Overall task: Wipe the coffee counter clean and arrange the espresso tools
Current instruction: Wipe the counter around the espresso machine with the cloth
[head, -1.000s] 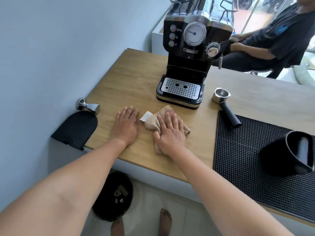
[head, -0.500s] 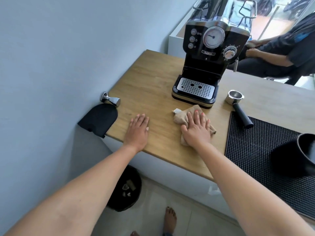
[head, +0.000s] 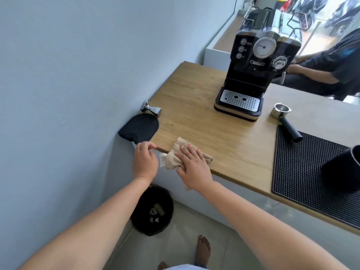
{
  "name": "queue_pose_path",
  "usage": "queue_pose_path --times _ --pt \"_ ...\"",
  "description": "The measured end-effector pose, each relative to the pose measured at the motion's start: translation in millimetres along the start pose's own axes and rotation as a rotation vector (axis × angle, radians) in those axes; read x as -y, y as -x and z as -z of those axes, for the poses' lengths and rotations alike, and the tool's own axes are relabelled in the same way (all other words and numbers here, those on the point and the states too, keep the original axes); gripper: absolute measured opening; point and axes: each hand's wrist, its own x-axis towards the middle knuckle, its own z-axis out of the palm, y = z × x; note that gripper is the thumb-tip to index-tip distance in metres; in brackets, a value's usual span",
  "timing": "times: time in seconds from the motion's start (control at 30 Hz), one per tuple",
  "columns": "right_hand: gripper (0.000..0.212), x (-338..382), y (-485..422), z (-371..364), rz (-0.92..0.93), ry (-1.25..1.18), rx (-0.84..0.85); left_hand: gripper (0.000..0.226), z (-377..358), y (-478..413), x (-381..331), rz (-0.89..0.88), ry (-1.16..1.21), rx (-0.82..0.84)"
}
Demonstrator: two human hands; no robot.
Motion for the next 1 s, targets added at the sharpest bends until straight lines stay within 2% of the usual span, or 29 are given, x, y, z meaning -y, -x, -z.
queue_pose_path --times 0.07,0.13,0.23,0.27,0.33,0.4,0.47,0.53,0.63,0.73,0.8,0.9,1.0 --pt "0.045 12 15 6 -0.026 -0.156 -0.009 0.024 14 -4 7 0.086 0.051 0.082" --pt "0.029 27 26 23 -0.155 -0.426 -0.015 0.026 21 -8 9 0.258 0.243 0.189" --pt "0.017 46 35 43 -0.418 -1.083 0.055 0.016 35 -6 13 0.477 0.537 0.374" --pt "0.018 47 36 48 -0.493 -1.298 0.131 0.023 39 -4 12 0.526 0.604 0.476" --pt "0.025 46 36 58 -0.555 -1.626 0.241 0.052 46 1 12 0.607 0.725 0.710" --pt "0.023 44 34 63 -0.536 -1.816 0.236 0.077 51 4 10 0.678 0.859 0.872" --pt "0.020 42 32 64 -0.532 -1.868 0.195 0.093 53 5 7 0.737 1.010 0.912" --pt "0.028 41 31 62 -0.543 -1.868 0.196 0.093 55 4 4 0.724 1.061 0.907" --pt "0.039 41 26 60 -0.644 -1.729 0.175 0.061 55 -1 -4 0.559 0.924 0.870" --pt "0.035 40 18 60 -0.670 -1.618 0.070 0.058 52 -13 -10 0.535 0.767 0.789" --pt "0.036 36 5 61 -0.674 -1.582 -0.005 0.046 50 -25 -16 0.521 0.730 0.703" --pt "0.028 31 -17 70 -0.661 -1.526 -0.119 0.018 49 -47 -33 0.469 0.722 0.602" --pt "0.016 24 -49 80 -0.606 -1.348 -0.299 0.006 42 -80 -52 0.366 0.693 0.537"
